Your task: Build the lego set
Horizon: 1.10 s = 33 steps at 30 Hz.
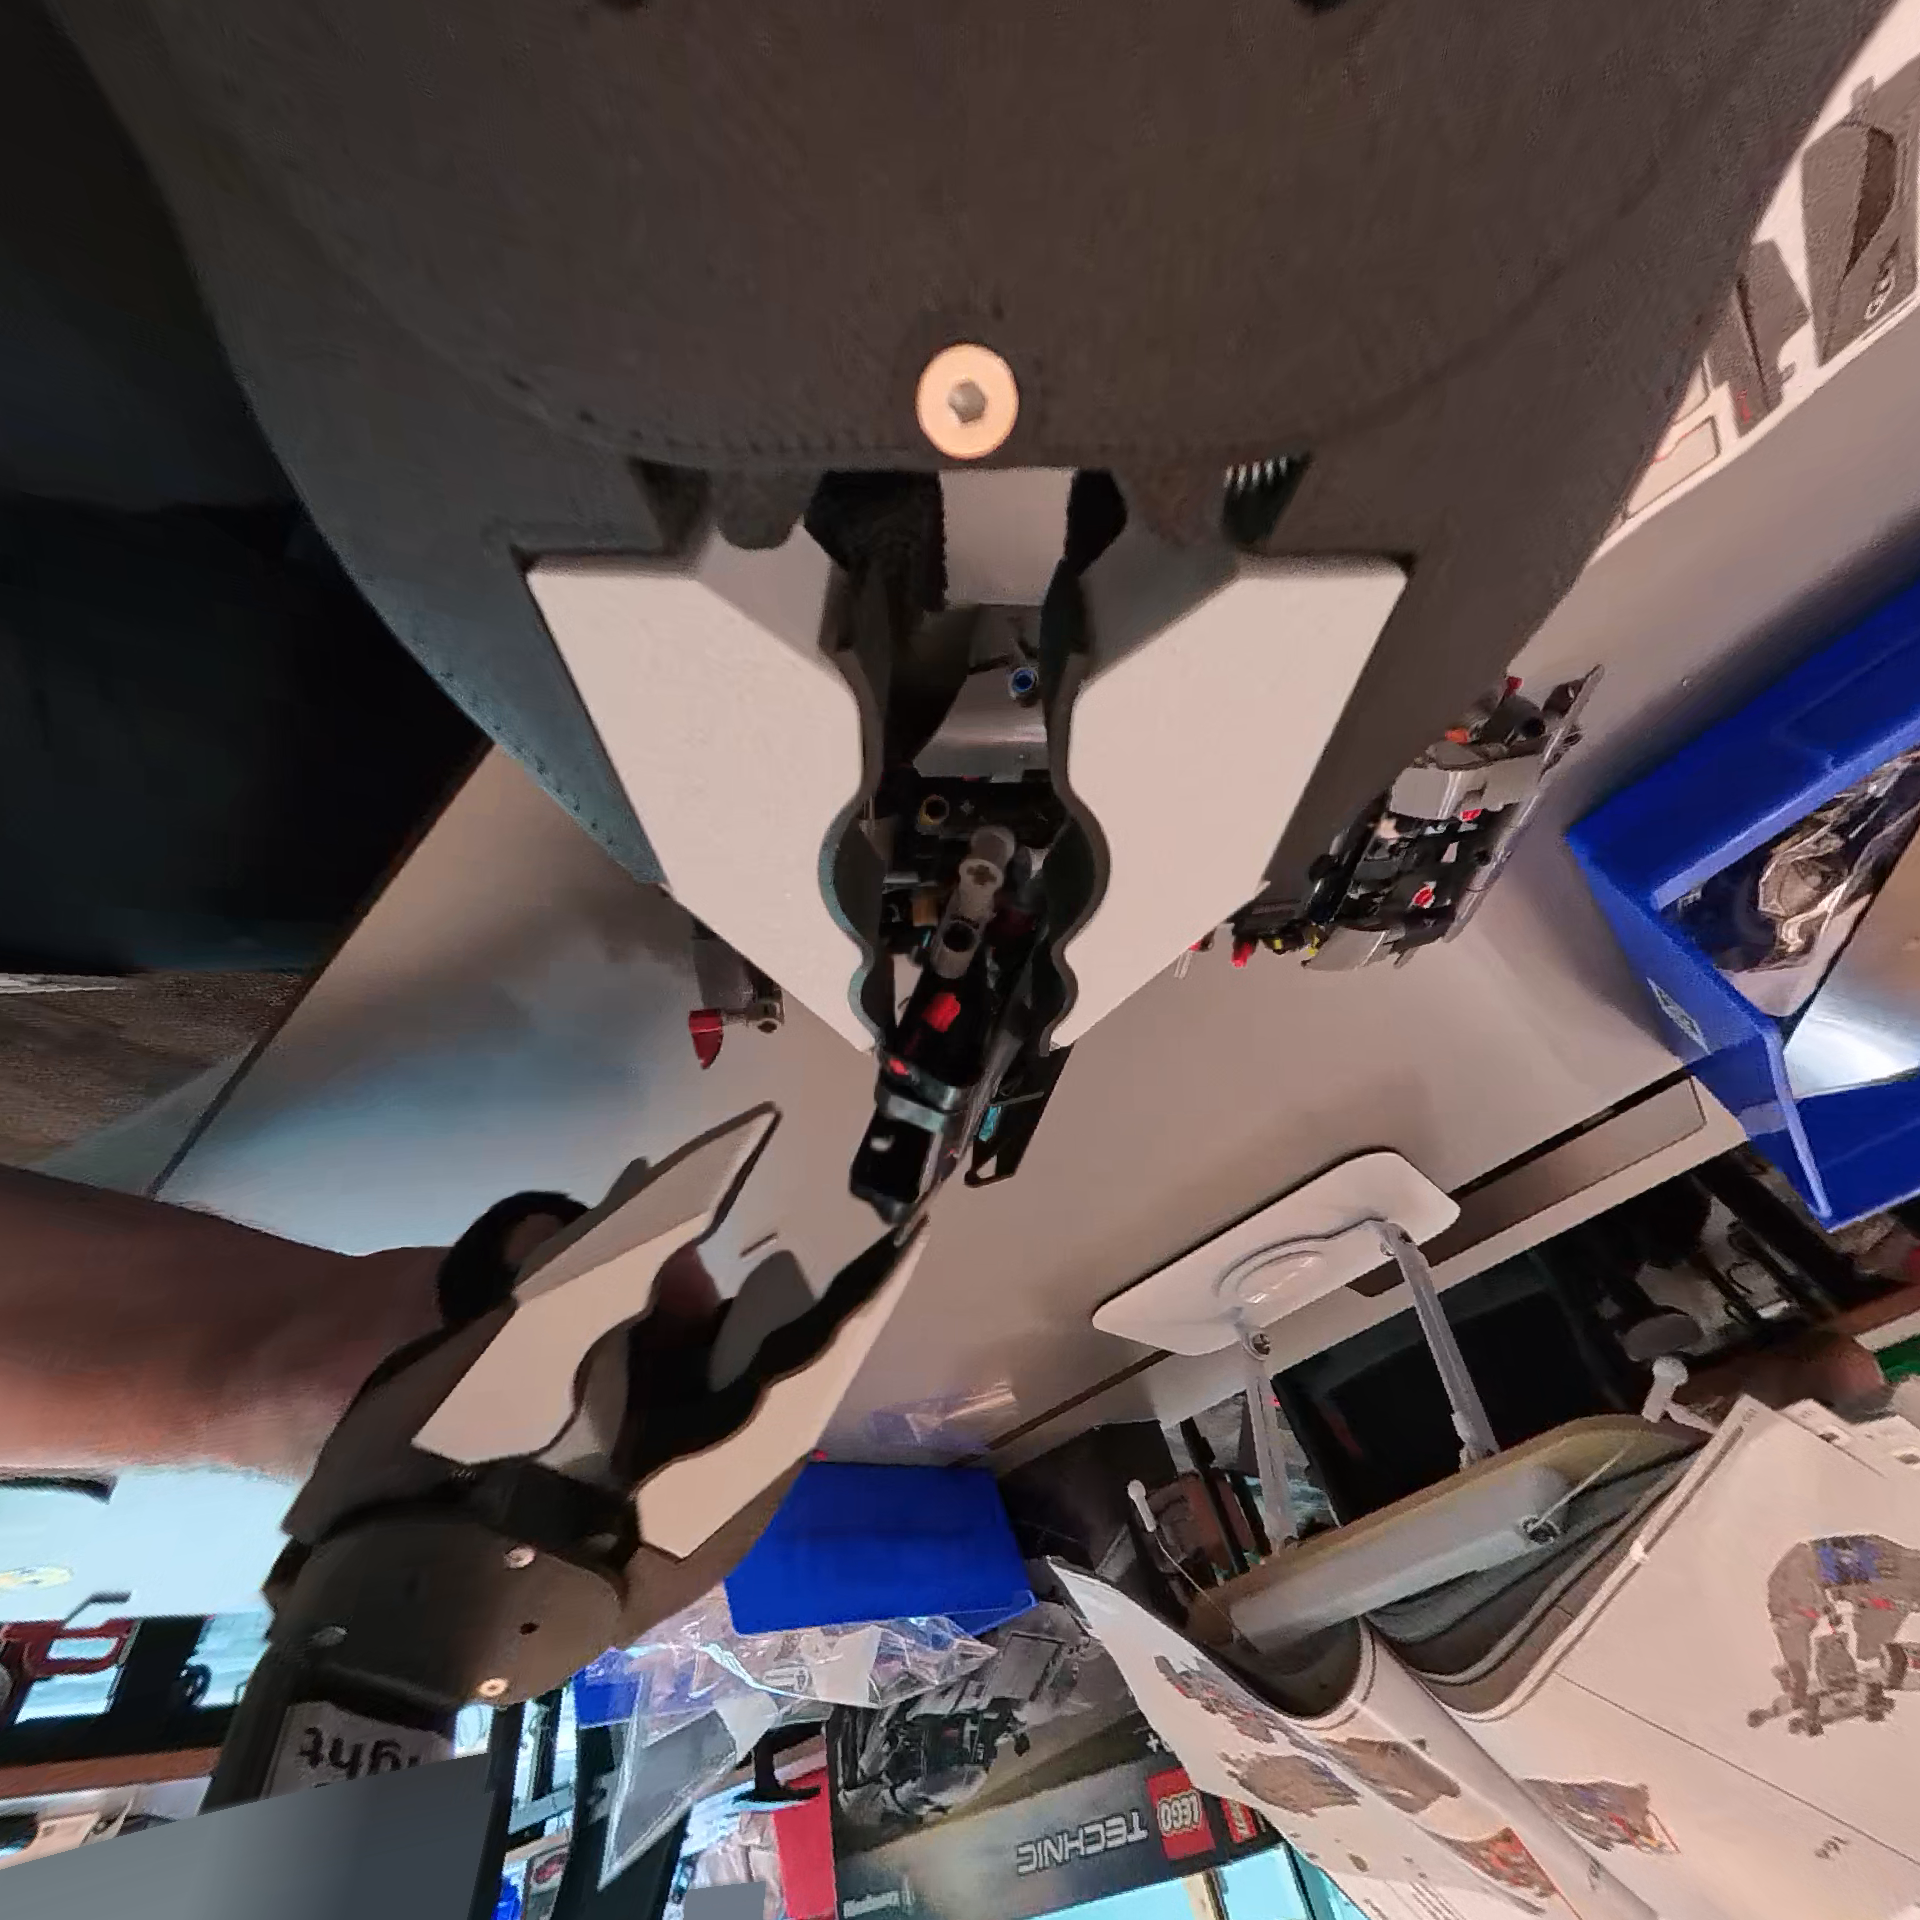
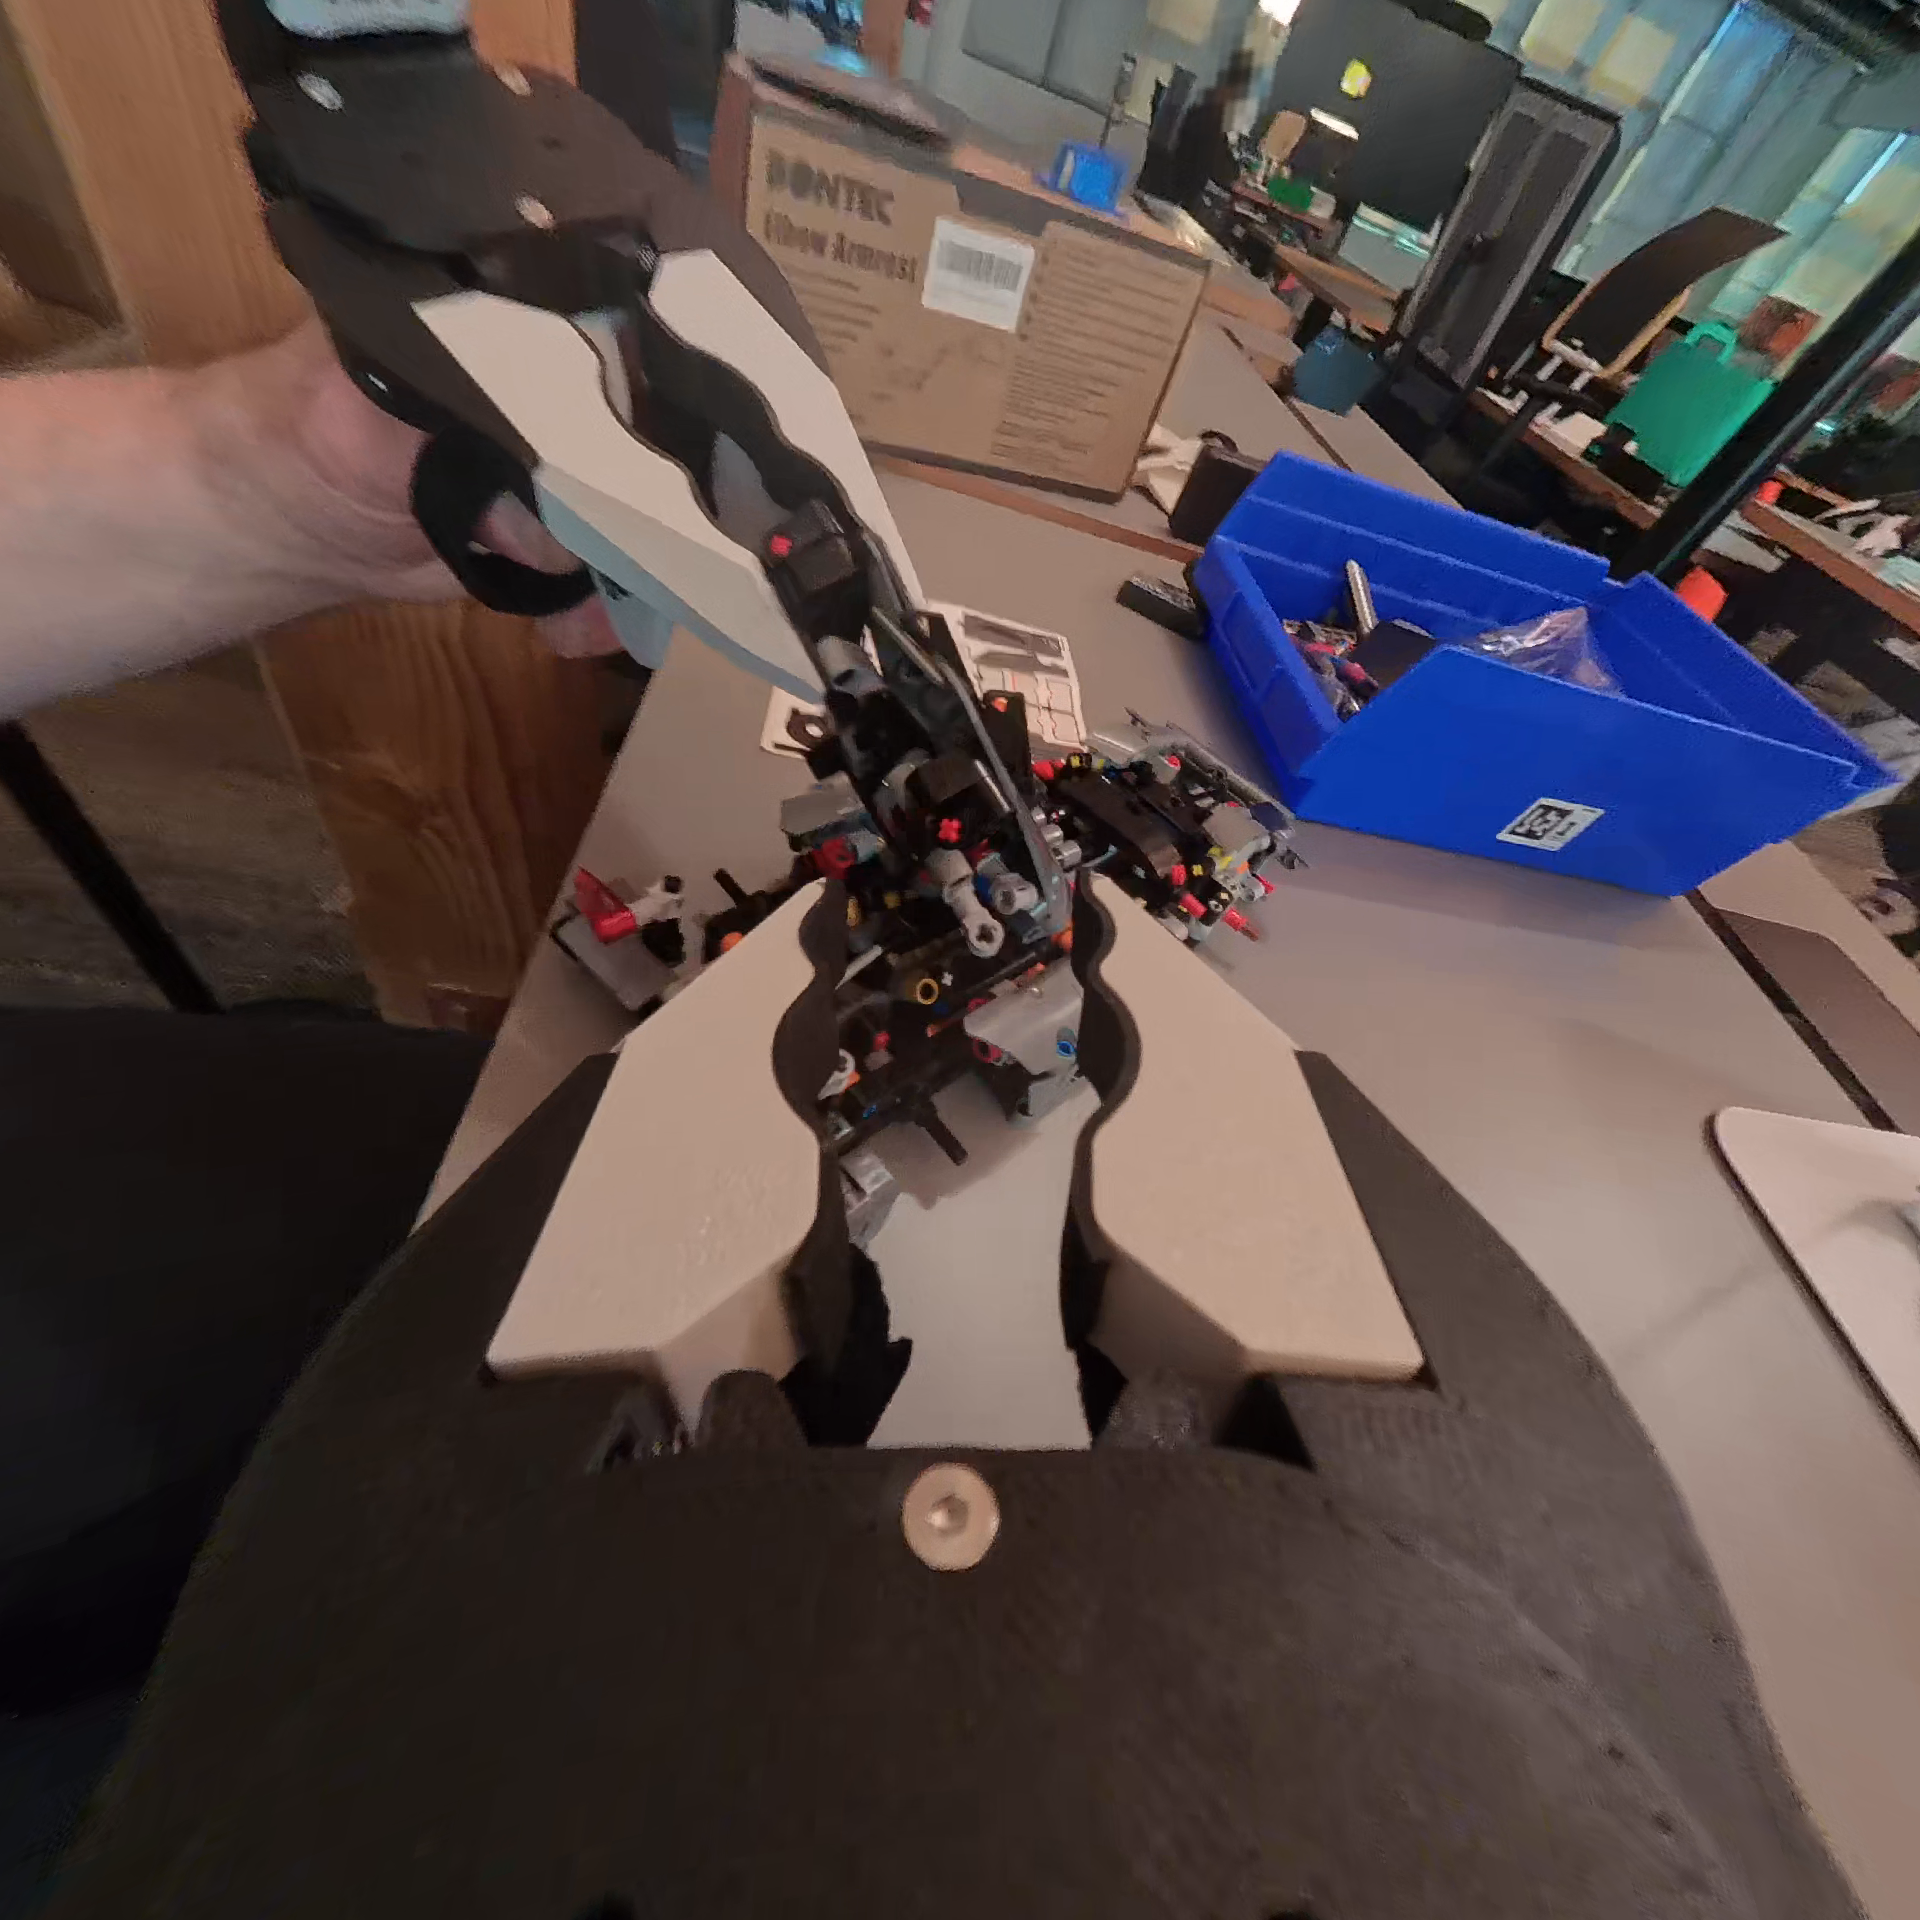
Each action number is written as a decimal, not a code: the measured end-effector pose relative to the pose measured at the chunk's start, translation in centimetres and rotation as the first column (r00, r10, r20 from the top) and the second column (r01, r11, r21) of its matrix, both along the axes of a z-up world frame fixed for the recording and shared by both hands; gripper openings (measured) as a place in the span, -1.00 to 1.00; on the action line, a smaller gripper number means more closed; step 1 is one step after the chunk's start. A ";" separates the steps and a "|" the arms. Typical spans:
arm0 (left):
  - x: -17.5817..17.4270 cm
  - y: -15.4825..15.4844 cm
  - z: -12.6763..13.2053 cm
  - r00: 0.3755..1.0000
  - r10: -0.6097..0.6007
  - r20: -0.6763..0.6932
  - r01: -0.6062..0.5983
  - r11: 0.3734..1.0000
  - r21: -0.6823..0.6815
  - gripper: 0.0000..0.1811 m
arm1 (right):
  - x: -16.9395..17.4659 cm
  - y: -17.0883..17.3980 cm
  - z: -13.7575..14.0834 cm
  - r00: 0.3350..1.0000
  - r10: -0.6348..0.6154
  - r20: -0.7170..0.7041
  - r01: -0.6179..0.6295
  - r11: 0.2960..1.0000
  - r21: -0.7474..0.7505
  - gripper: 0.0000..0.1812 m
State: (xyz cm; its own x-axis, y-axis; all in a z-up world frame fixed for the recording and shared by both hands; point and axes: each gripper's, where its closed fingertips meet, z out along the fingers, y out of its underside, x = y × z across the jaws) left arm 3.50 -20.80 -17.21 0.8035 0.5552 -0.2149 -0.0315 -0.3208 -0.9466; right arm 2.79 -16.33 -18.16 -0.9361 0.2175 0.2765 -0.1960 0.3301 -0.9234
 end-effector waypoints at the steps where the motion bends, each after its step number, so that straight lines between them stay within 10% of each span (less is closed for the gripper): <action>1: 0.1 -0.1 0.0 1.000 0.000 -0.003 0.000 1.000 0.010 -0.74 | -0.2 -0.5 -0.5 1.000 -0.007 -0.014 0.007 0.999 0.034 -0.64; 23: 0.4 -0.1 0.4 0.999 -0.037 -0.003 0.037 0.991 0.128 -0.71 | 0.5 -3.4 -2.0 0.992 0.122 0.042 -0.127 0.983 0.134 -0.84; 29: -0.3 -2.0 0.0 0.989 0.142 -0.049 -0.140 0.989 0.034 -0.12 | 1.5 -2.9 -2.1 0.988 0.149 0.033 -0.153 0.969 0.193 -0.85; 33: 2.1 -3.2 0.1 0.973 0.196 -0.119 -0.203 0.978 -0.044 -0.19 | 2.4 -2.6 -1.4 0.986 0.169 0.004 -0.166 0.958 0.233 -0.86</action>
